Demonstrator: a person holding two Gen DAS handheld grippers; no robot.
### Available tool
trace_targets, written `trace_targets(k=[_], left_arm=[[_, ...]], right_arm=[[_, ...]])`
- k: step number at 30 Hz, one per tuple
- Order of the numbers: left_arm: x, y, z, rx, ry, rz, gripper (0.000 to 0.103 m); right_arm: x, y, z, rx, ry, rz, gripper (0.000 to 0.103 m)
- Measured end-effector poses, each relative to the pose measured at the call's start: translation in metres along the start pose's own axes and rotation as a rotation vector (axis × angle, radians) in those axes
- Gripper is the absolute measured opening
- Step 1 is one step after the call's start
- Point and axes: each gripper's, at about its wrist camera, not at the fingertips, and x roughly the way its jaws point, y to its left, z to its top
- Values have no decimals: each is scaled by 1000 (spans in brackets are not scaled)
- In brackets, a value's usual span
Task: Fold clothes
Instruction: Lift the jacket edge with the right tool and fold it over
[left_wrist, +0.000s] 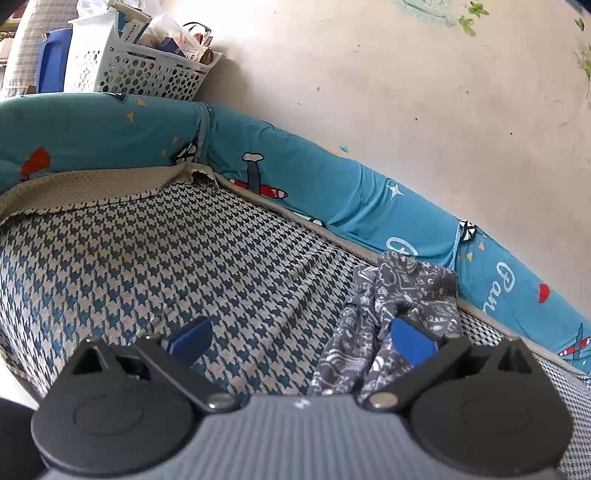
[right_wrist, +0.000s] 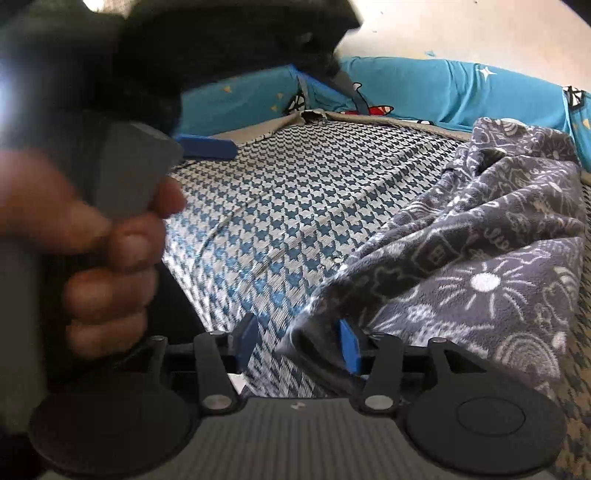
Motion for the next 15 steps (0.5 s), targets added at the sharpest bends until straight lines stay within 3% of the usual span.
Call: trace_targets(k=[8,15], left_arm=[[3,-6,-5,33,13,-3,103],[7,-12,-14,55,44,-21,103]], right_arm=[[-70,-16,-13,95,-103,-10,49],[-103,-51,-25,220,-142,-127,52]])
